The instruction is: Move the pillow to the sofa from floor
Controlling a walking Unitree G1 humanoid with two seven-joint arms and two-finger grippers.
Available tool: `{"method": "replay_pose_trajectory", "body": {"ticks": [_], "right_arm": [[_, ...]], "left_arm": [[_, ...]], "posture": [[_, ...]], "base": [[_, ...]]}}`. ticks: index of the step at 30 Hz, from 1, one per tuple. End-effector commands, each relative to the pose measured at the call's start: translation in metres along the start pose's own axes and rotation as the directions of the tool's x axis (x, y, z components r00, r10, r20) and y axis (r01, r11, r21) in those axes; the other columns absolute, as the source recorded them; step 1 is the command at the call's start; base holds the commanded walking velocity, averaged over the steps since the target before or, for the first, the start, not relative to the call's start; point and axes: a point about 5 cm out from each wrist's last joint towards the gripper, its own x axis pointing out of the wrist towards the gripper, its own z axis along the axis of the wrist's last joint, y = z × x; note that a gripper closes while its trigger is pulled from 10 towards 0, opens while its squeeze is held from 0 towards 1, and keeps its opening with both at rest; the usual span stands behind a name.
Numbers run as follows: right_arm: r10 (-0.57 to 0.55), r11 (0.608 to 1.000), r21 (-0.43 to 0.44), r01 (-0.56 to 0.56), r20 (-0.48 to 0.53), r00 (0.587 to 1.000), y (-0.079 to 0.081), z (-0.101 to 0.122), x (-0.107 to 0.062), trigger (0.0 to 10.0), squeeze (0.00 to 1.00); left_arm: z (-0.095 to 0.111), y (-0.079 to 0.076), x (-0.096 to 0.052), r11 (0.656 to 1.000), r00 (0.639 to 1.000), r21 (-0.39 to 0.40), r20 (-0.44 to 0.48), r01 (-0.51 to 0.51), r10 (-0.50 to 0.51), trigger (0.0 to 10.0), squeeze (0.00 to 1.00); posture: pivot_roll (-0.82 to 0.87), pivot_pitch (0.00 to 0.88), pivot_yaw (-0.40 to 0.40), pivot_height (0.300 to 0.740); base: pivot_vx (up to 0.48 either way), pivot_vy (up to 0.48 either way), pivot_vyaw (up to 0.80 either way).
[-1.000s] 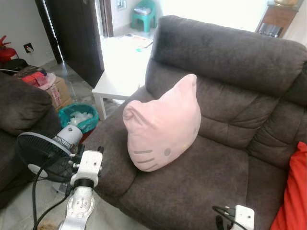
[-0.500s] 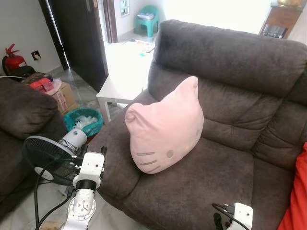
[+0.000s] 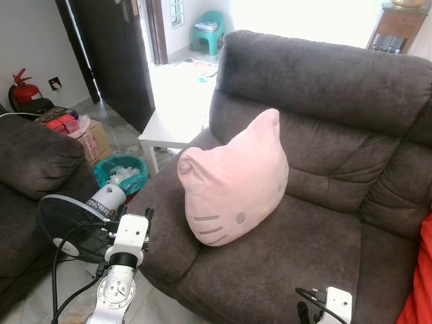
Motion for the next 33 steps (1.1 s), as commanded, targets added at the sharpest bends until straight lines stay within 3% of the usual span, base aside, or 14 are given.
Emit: {"method": "replay_pose_trajectory", "body": {"ticks": [1, 25, 30, 33], "right_arm": [[0.002, 1.0, 0.006, -0.002, -0.019, 1.0, 0.0, -0.004, -0.001, 10.0, 0.0], [0.036, 0.999, -0.018, -0.036, -0.03, 0.999, 0.002, -0.004, 0.0, 10.0, 0.0], [0.038, 0.999, -0.024, -0.039, -0.03, 0.999, 0.003, -0.002, 0.0, 10.0, 0.0], [0.046, 0.998, -0.044, -0.047, -0.031, 0.998, 0.003, 0.001, 0.001, 10.0, 0.0]], "left_arm": [[-0.001, -0.001, 0.001, 1.0, 1.0, 0.002, -0.005, 0.019, -0.019, 10.0, 0.0], [-0.012, -0.002, 0.005, 1.0, 0.998, -0.019, -0.054, 0.022, -0.023, 10.0, 0.0], [-0.044, 0.005, 0.006, 0.999, 0.971, -0.031, -0.236, 0.029, -0.036, 10.0, 0.0], [-0.078, 0.011, -0.002, 0.997, 0.91, -0.009, -0.407, 0.078, -0.075, 10.0, 0.0]], "posture": [[0.08, 0.0, -0.014, 0.74], [0.08, 0.0, -0.013, 0.74], [0.08, 0.0, -0.017, 0.74], [0.09, 0.0, -0.035, 0.74]], "base": [[-0.266, 0.0, 0.0], [-0.312, 0.0, 0.0], [0.0, 0.0, 0.0], [0.0, 0.0, 0.0]]}}
